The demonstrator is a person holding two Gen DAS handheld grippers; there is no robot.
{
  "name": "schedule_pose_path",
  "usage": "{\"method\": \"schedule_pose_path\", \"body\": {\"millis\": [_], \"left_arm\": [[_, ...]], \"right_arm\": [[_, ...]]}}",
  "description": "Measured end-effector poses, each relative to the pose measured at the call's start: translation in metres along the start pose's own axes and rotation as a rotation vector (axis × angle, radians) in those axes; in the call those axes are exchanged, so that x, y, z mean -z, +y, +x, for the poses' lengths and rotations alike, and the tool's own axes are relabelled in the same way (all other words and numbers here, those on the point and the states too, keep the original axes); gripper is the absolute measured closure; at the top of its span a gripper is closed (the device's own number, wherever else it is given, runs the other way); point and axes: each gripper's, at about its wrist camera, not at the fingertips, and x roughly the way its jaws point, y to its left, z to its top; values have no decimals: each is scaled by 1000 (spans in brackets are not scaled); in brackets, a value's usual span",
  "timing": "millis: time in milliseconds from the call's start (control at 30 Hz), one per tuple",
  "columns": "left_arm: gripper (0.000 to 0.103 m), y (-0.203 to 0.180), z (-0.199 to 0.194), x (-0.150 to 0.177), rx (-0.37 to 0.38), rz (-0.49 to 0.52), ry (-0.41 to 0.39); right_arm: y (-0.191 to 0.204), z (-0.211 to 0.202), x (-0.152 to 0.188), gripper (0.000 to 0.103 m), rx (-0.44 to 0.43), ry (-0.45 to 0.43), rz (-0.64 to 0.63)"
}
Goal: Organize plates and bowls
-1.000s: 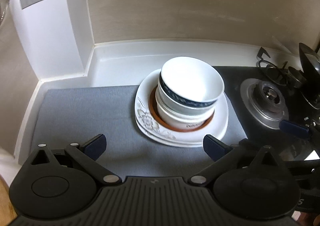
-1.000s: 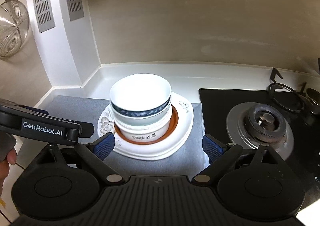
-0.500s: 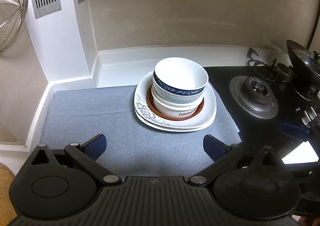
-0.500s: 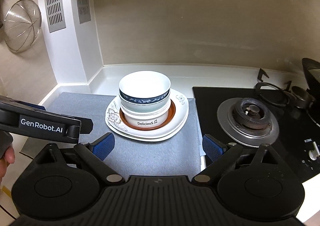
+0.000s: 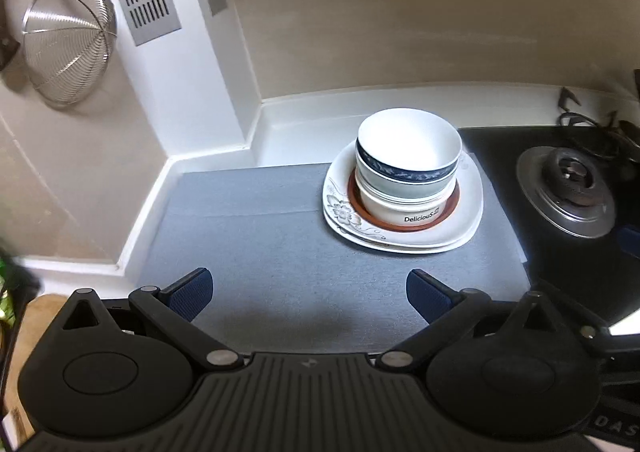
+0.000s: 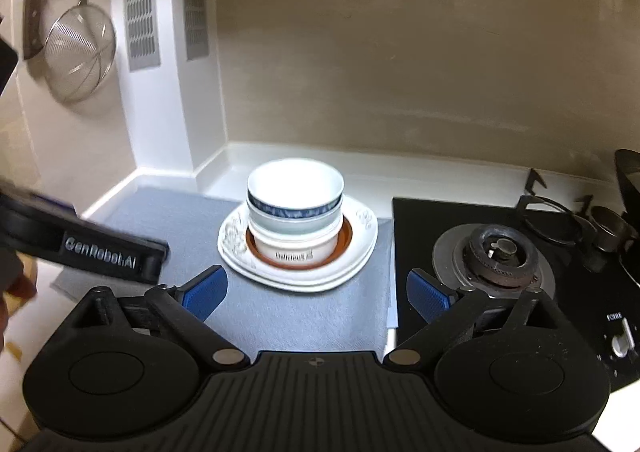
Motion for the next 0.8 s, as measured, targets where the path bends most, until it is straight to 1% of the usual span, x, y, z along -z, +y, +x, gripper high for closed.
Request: {"method": "schedule_pose_path", "body": {"millis": [100,200,400,600,800], "left_arm": [[0,-12,-9,-1,12,-19,-20],[0,-23,-14,0,18,-26,-31],[0,-42,-15,0,-34,-52,-4],[0,-42,-13,2,-33,-105,32],[0,-43,-13,2,-40,-105,29]], "right_arm": [[-16,1,1,5,-38,4,-30],[-29,6,0,5,-69,20,-34],[-44,12,-2,5,-118,16,-75],[-51,15,-4,5,-151,24,-90],[-51,15,-6,5,-155,15,-99]]}}
